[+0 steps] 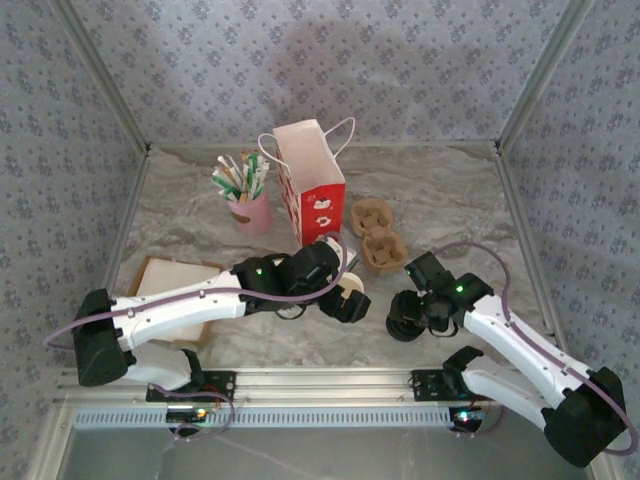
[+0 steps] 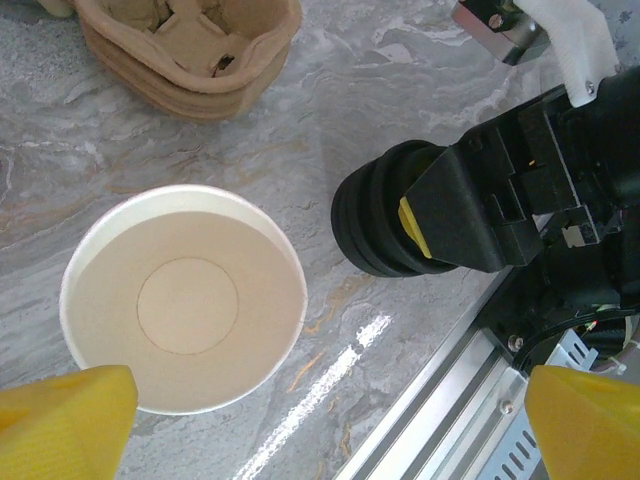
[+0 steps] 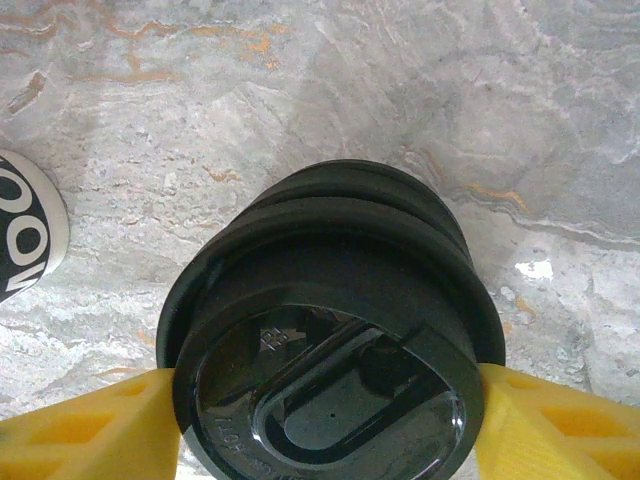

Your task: Pack the takeout coffee

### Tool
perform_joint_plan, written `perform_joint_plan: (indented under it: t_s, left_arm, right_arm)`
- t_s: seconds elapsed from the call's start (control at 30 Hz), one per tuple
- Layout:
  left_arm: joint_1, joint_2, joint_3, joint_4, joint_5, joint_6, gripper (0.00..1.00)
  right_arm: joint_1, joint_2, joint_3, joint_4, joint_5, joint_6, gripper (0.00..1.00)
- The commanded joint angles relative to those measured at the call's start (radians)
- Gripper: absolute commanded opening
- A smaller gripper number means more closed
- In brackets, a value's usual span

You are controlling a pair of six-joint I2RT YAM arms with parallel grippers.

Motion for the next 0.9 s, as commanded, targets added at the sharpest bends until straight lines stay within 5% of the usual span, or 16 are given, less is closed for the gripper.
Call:
perform_joint_plan:
  t_s: [0.0,0.5,0.87]
  left_arm:
    - [-0.006,-0.034,0.004,0.017,0.011,0.005,0.99]
    - [-0.006,-0.188,-0.056,0.045,-0.102,0.001,0.99]
    - [0.049,-0.365,-0.130,-0.054,-0.133,0.013,0.99]
  right_arm:
    - [0.002,-0.021,0.025,-0.052,0.009,0.015,0.71]
    - [0.006,-0.063,0.248,-0.160,0.019,-0.022,0.70]
    - [0.098,0.086,0.423,-0.165,-0.008,-0.072,0.69]
